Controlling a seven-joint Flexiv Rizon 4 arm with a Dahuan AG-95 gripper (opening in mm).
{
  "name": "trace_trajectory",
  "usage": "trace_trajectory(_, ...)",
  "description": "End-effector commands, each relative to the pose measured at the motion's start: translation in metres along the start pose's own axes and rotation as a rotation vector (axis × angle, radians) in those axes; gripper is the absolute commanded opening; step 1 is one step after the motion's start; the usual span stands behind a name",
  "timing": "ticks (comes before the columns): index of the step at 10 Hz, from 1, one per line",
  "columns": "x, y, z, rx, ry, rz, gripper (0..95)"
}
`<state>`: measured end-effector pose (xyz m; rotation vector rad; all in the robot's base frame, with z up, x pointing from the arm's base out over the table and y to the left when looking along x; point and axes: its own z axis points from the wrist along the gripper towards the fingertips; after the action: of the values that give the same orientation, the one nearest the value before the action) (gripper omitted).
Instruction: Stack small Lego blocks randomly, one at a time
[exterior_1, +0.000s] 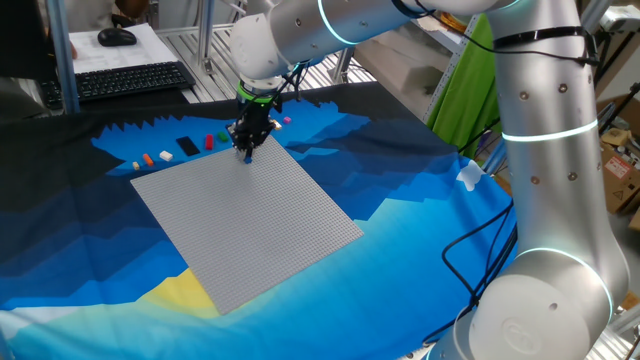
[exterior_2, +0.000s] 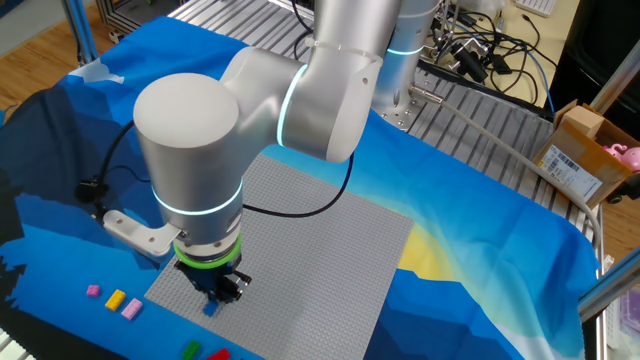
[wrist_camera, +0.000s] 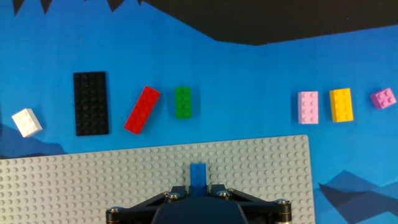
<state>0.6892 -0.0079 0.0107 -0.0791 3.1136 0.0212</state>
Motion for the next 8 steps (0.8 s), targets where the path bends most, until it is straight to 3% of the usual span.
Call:
trace_trajectory(1,-0.0006,-0.0002,0.0009,0.002,0.000,-0.005,0.0)
trace_trajectory(8,-0.0034,-0.0008,0.0008,0.001,0.001,-0.009,0.0)
